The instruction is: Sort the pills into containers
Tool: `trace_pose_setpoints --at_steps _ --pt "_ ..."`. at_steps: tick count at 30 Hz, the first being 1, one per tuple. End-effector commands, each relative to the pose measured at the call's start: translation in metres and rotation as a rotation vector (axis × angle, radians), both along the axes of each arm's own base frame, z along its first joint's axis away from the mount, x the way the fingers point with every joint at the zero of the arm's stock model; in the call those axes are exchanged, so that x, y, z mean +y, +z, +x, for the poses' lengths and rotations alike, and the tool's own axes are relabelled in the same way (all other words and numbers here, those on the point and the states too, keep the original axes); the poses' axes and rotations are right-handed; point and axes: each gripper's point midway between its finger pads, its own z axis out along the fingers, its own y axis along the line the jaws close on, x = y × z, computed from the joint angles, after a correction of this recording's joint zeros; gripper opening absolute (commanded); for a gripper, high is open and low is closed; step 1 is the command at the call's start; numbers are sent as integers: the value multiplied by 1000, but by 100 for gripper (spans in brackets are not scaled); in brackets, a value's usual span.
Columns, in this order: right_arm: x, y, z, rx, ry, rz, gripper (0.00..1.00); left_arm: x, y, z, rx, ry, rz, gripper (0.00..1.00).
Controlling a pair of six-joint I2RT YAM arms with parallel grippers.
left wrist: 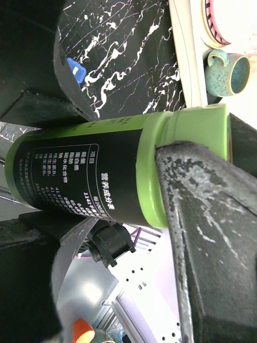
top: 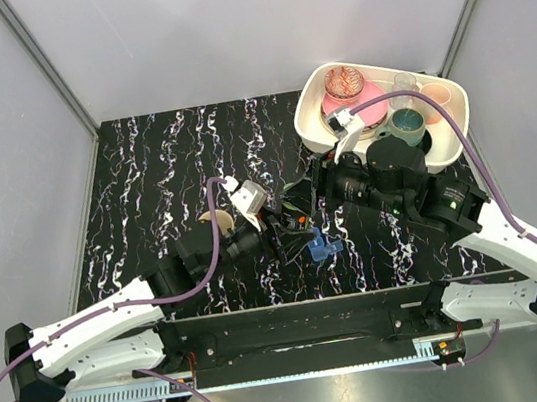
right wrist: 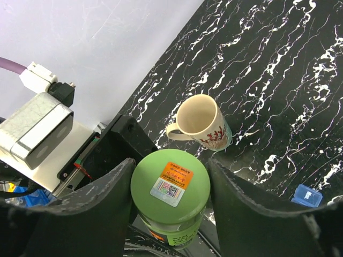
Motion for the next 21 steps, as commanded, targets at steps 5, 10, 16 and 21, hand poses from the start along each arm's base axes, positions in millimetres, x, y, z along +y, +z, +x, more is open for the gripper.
trace_pose_setpoints --at_steps 5,10,16,21 --pt "-1 10 -2 -30 -6 34 47 6 52 2 -80 19 -138 0" --pt "-3 19 -10 -66 36 56 8 5 52 -1 -79 7 -143 0" --pt "3 43 -48 -183 257 122 0 -6 60 -25 -114 -147 -178 0" --pt "0 63 -83 -279 431 205 0 -15 67 -52 -145 -320 -211 0"
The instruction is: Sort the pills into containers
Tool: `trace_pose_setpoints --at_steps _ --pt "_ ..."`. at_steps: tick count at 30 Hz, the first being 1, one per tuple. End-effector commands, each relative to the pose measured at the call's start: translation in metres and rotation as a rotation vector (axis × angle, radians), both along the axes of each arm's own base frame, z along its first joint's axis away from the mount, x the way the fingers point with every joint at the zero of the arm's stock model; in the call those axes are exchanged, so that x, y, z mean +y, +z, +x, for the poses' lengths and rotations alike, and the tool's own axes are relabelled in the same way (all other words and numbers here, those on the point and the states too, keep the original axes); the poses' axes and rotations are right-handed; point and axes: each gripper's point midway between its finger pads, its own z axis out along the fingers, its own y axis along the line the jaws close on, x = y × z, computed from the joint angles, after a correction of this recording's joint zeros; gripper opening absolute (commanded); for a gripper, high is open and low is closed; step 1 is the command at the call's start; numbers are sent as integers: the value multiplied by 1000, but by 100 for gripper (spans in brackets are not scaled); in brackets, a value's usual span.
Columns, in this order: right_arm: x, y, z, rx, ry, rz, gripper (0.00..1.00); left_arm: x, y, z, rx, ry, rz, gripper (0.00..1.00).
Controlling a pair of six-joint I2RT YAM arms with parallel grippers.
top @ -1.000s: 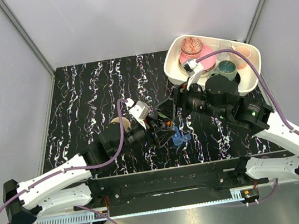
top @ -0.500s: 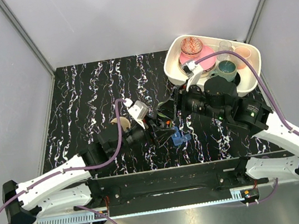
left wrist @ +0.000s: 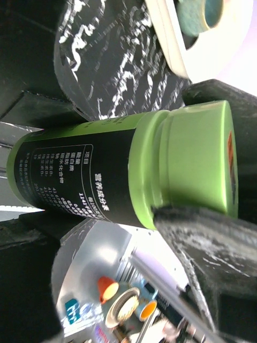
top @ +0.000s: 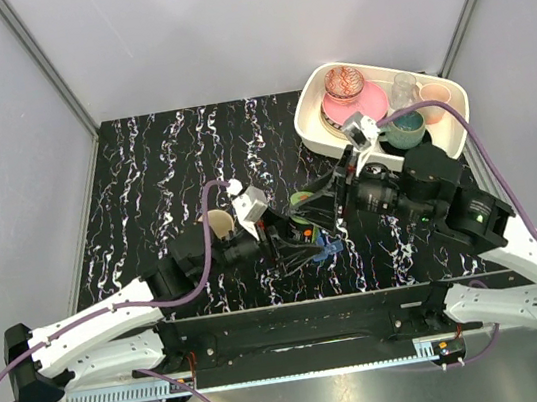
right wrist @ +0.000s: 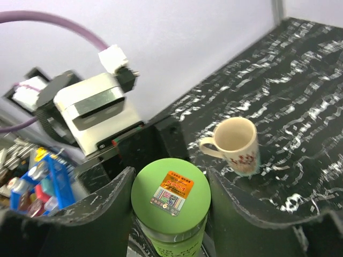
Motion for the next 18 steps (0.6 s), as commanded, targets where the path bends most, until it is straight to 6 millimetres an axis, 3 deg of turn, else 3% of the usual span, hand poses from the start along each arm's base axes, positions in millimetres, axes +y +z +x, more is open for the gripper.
trace_pose_setpoints --at_steps 1,6,18 --pt "5 40 -55 -144 288 130 0 -6 44 -28 -96 -174 -136 0" --pt "-2 49 -74 -192 371 147 0 -5 50 -36 -110 -216 -148 0" --pt "-16 85 -104 -313 494 191 0 -6 42 -48 -107 -287 -127 0"
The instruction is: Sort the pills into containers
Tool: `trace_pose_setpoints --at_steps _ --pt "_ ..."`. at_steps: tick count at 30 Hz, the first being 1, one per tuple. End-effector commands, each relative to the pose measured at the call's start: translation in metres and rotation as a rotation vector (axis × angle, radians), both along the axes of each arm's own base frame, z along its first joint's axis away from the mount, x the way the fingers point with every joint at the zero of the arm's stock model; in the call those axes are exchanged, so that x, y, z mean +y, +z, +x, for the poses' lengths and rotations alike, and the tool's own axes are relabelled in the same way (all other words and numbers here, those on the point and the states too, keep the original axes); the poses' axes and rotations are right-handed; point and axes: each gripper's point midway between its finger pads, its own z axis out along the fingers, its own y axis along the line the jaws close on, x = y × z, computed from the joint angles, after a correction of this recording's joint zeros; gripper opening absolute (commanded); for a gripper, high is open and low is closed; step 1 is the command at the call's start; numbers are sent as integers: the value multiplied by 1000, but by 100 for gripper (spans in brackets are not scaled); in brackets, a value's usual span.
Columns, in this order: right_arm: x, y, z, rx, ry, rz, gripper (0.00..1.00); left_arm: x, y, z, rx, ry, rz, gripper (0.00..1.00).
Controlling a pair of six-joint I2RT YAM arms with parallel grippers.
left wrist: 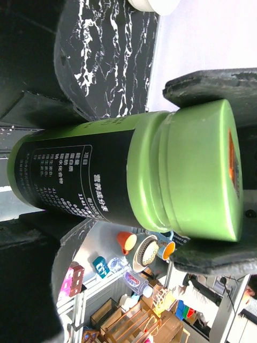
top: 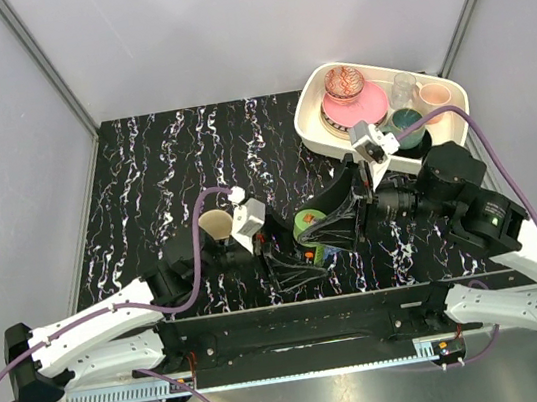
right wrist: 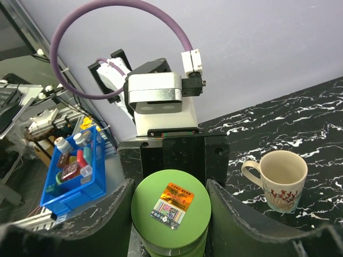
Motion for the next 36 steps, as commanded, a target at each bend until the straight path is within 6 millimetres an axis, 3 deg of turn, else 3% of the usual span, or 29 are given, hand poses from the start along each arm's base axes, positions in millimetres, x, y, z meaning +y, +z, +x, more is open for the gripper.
trace_pose_setpoints --at_steps 1,8,20,23,26,27,29,30,31,32,33,36 --pt "-15 52 -43 -125 175 113 0 -3 13 5 -8 10 -24 0" --pt "-32 74 -56 -205 185 163 0 -2 6 -1 -8 -24 -6 0" --pt "-43 89 -64 -234 186 189 0 -2 1 -6 -8 -51 12 0" --pt "-43 87 -49 -211 98 176 1 -1 -2 -3 2 -31 25 0" --pt "-47 78 -7 -135 -137 123 3 -1 -8 6 12 23 70 0" --pt "-52 66 17 -88 -272 76 3 0 -10 12 7 56 81 0" --pt "-59 55 42 -37 -413 21 2 3 -15 17 8 90 108 0" --pt "-69 39 58 2 -525 -50 1 4 -17 22 -1 123 117 0" --pt "-68 28 68 23 -560 -104 1 6 -17 24 -7 139 123 0" --pt "-71 28 69 37 -580 -122 0 9 -20 26 -5 153 145 0" --pt "-75 12 72 65 -606 -192 0 10 -22 30 -19 177 156 0" --pt "-76 -8 76 125 -634 -293 0 15 -24 34 -38 205 176 0"
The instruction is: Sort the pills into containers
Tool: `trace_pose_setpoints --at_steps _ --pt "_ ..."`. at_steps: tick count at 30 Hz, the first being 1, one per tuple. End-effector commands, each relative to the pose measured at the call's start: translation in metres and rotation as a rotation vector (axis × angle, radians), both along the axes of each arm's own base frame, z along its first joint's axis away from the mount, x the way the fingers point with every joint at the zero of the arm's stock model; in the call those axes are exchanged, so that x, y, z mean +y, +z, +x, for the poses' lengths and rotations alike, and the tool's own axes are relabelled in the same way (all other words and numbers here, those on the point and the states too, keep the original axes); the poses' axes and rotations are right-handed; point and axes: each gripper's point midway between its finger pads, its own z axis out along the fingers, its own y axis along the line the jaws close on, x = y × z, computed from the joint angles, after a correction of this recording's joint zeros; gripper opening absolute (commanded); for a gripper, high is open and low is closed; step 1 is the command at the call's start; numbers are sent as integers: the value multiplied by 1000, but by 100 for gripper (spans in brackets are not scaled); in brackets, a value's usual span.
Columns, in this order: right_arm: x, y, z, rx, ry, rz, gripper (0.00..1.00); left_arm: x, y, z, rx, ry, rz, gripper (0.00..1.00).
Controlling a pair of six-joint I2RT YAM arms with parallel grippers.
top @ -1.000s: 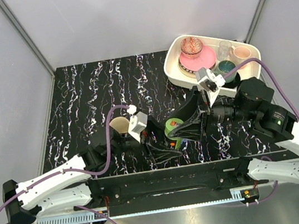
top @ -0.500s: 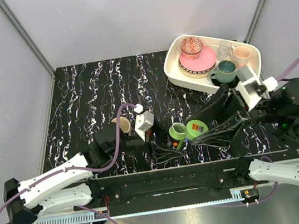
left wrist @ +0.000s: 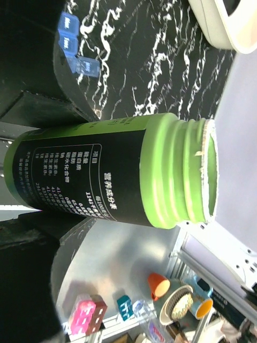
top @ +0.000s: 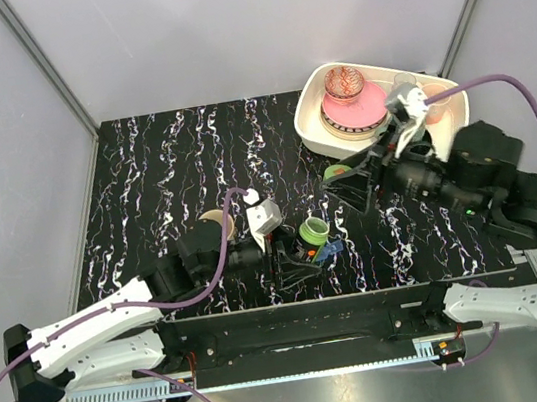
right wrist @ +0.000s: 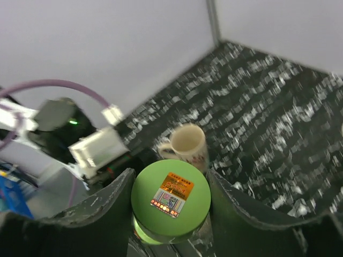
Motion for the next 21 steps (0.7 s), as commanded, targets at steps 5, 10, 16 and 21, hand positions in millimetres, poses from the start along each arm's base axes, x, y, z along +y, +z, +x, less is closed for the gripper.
trace_pose_setpoints --at_steps 5,10,16,21 --pt "-20 -58 18 204 -179 -225 0 12 37 16 -115 95 -48 0" --pt "-14 -78 10 267 -132 -278 0 10 39 17 -120 94 -48 0" --pt "-7 -87 0 302 -72 -284 0 9 39 18 -122 96 -46 0" --pt "-6 -91 -4 318 -52 -282 0 7 39 18 -121 91 -43 0"
